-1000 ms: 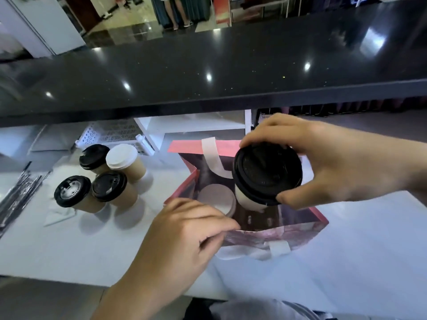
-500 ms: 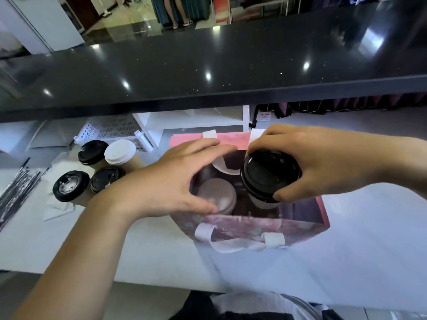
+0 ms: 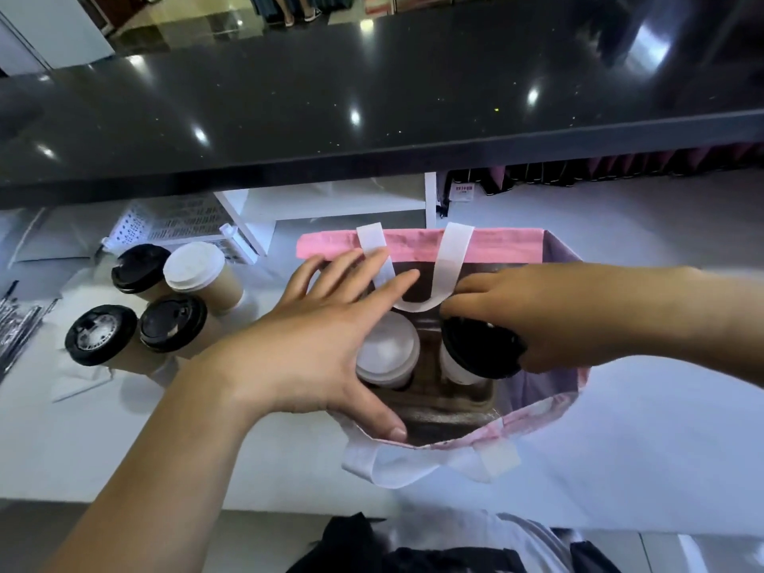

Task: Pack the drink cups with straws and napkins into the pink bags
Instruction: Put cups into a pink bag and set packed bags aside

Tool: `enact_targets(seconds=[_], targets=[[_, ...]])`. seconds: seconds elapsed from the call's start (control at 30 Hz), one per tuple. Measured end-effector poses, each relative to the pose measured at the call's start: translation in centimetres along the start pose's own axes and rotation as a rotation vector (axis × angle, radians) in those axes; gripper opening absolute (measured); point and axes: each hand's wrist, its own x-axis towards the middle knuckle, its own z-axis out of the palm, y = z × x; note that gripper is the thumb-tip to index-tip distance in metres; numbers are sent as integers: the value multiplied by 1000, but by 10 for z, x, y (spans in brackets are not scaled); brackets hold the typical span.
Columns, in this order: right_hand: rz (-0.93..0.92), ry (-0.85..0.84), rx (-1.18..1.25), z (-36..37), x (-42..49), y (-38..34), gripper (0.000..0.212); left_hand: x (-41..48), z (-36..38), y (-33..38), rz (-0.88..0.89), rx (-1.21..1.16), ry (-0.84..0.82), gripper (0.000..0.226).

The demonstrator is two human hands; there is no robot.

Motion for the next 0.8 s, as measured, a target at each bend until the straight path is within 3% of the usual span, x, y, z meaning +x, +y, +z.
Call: enact_targets(seconds=[0.2,0.37,0.8], targets=[[-54,8,-101,18,28,-3,69,2,0,-5,-20,-29,36,138],[-71,29,-33,11,30,-1,73,1,1,-7,-18,-42,42,137],[-74,1,-123,38,35,-20,55,3,3,-9,-16,-49,31,135]])
